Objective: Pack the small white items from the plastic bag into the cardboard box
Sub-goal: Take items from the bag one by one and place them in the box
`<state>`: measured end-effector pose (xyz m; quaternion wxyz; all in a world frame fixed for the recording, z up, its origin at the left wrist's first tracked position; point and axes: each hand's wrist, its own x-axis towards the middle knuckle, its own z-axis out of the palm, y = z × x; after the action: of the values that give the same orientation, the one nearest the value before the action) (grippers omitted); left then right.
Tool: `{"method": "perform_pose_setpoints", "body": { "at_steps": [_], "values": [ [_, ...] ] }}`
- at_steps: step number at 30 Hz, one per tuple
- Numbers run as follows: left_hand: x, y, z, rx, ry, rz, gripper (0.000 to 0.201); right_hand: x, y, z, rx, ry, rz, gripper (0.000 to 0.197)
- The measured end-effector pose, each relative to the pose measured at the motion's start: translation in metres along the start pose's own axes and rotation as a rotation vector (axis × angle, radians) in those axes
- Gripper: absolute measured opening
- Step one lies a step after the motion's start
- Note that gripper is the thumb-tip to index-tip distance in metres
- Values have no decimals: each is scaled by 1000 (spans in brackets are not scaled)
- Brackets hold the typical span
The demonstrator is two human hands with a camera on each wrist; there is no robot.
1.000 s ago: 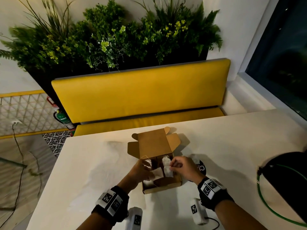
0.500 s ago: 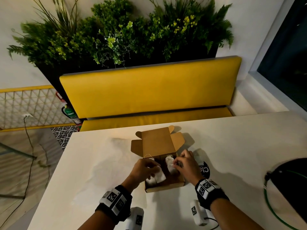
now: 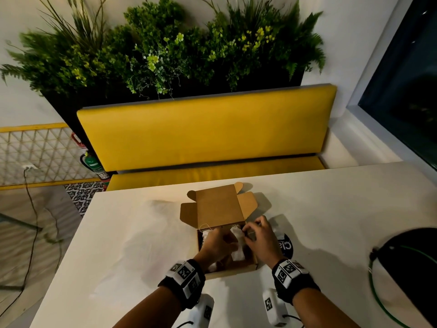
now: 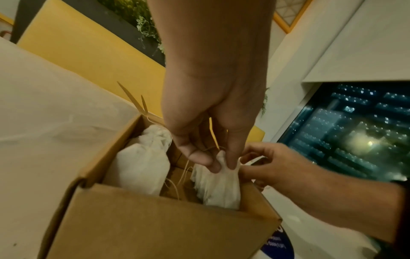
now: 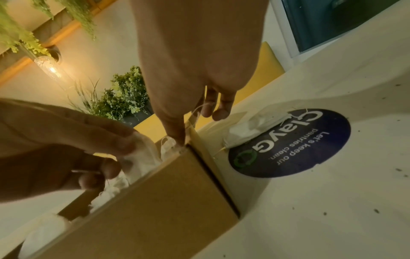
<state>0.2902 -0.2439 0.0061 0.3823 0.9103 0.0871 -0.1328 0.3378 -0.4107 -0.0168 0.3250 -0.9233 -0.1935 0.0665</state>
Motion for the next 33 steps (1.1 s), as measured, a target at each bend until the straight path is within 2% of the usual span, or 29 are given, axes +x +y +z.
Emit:
{"method": "perform_pose_setpoints", "body": {
  "at_steps": [6,11,16,20,27,33],
  "values": [
    [10,-1,11,60,27,-27,24,-3,5,-3,114,11,30,19],
    [14,-1,16,64,6,-40,24,-6,5,0,23,-26,11,16],
    [17,-2,20,74,51,-33,23,-4,-1,2,-82,-34,-3,22],
    [16,0,22,144,76,19,19,-2,-7,1,-151,-56,11,25],
    [13,-1,28,159,144,71,17,-1,-7,3,-217,-54,23,16],
    [9,-2,25,181,91,181,25,-4,-9,12,-168,-52,60,11]
  ]
}}
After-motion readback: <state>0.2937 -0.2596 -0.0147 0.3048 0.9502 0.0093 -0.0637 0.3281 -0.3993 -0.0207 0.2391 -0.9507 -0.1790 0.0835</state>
